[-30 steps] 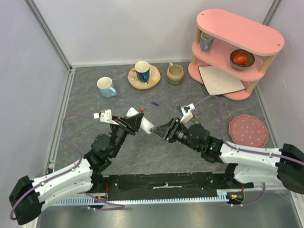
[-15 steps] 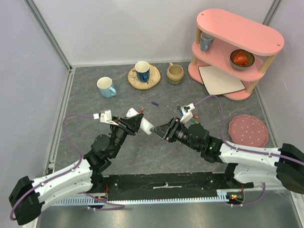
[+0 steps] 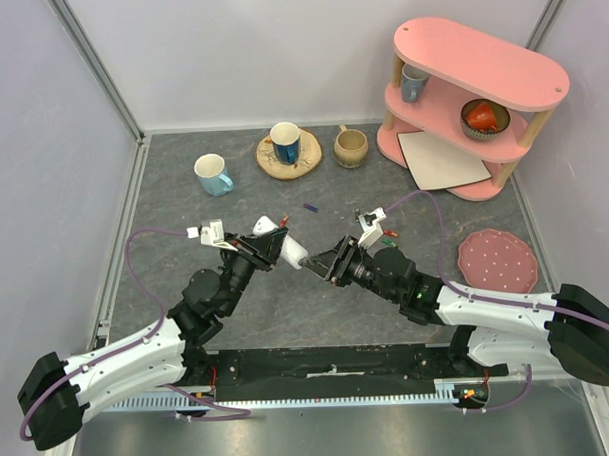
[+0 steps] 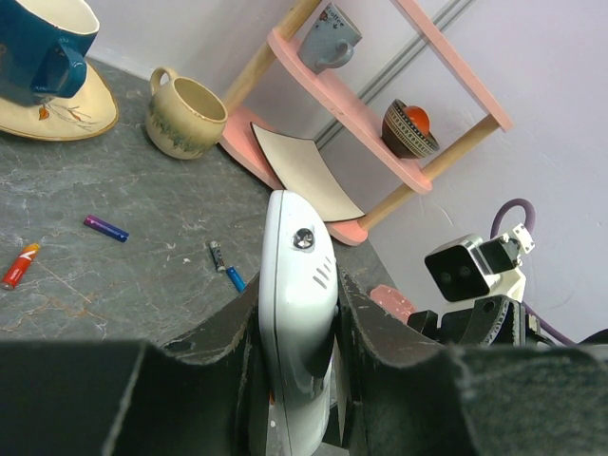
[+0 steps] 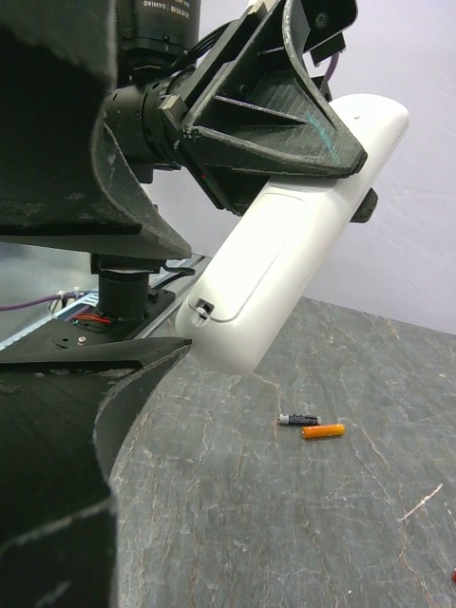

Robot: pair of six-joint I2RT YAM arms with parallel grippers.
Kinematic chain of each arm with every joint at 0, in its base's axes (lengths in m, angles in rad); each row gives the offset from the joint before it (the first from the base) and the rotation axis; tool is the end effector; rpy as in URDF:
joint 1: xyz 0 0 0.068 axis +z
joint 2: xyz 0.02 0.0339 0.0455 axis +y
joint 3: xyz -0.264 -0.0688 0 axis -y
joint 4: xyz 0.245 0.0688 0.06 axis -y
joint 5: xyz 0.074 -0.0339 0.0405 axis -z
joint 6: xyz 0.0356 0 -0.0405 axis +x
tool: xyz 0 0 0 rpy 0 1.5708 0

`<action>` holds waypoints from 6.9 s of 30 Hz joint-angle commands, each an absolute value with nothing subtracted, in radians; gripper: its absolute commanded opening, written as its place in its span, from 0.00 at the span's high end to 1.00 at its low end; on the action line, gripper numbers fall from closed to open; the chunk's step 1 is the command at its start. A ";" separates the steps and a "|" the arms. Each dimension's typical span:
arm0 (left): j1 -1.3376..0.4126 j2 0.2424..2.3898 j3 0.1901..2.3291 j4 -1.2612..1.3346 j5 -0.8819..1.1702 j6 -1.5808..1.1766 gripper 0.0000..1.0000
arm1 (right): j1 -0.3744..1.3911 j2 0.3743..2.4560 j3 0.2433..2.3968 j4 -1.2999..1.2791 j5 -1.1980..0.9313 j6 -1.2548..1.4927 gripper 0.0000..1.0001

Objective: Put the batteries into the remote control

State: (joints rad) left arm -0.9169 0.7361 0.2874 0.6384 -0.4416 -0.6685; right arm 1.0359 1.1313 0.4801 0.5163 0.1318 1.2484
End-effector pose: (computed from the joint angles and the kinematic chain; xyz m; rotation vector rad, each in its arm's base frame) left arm 0.1188 -0.1300 0.2586 -0.2076 1.4618 -1.0037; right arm 0.1300 0.2103 0.2369 0.3230 1.9540 1.5165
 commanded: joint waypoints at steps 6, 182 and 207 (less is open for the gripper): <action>-0.922 0.729 0.276 0.693 -0.456 -0.681 0.98 | 1.031 1.121 0.511 0.565 0.150 1.239 0.55; -0.943 0.749 0.295 0.790 -0.431 -0.607 0.98 | 1.025 1.144 0.554 0.577 0.110 1.230 0.46; -0.943 0.736 0.279 0.765 -0.471 -0.600 0.98 | 1.006 1.123 0.555 0.581 0.091 1.232 0.45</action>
State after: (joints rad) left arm -0.9375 0.7494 0.2783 0.7307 -0.4610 -0.6014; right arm 1.0119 1.1419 0.5079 0.5350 0.0830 1.2369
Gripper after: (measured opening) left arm 0.335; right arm 0.546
